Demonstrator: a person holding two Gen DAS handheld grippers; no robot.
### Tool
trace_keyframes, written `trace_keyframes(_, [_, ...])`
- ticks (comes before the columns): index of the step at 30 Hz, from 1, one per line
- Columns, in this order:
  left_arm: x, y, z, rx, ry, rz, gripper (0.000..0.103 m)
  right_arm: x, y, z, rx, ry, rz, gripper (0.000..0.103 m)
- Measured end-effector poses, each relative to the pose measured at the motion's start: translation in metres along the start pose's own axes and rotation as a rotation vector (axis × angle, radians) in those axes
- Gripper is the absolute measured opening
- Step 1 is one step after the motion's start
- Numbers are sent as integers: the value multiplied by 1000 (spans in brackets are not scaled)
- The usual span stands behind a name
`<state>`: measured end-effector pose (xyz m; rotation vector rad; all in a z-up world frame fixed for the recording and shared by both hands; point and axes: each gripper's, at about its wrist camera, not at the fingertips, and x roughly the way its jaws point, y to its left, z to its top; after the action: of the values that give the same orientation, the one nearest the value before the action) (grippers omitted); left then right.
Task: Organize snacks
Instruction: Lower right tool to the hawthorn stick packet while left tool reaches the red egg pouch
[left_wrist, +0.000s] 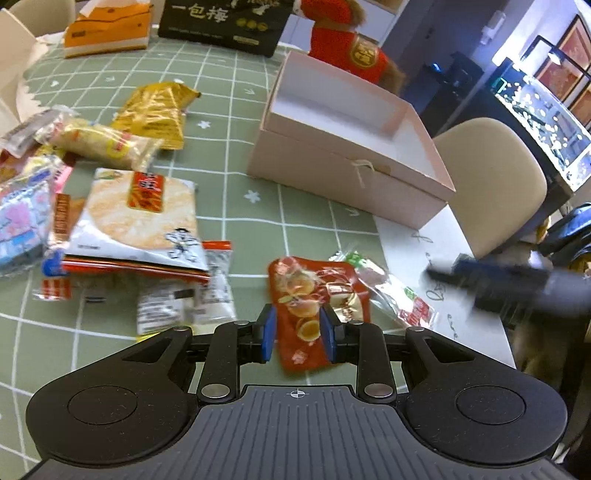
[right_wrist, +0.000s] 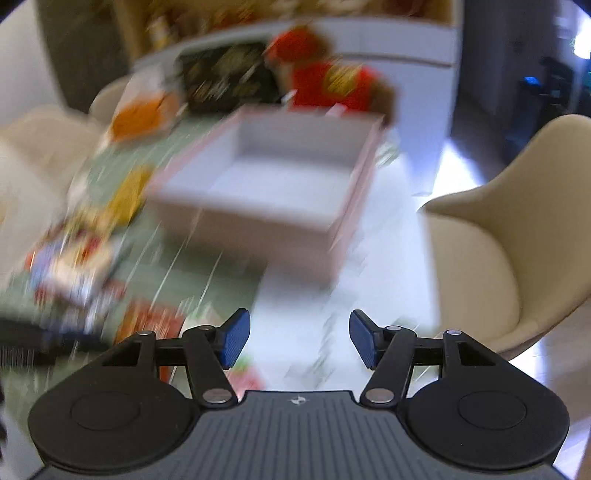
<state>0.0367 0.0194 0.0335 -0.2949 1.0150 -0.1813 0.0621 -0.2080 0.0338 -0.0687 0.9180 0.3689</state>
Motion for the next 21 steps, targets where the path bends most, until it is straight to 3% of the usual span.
trace_keyframes(4, [0,-3,-4,12,-8,30,29,10,38,-19,-109,16,41,61])
trace_keyframes(6, [-1,0,-6,14,-11,50,29,7,57,-24,-175,24,66,48])
trace_keyframes(9, [-5,7,-6,-1,-19,69,29,0,69,-28,-242,29,115,47])
trace_keyframes(12, [-8,9,-7,-10,-27,71,29,-1,60,-18,-241,-10,44,47])
trace_keyframes(21, [-13,9,-10,3,-27,65,29,7,-16,54,-6,-108,-136,48])
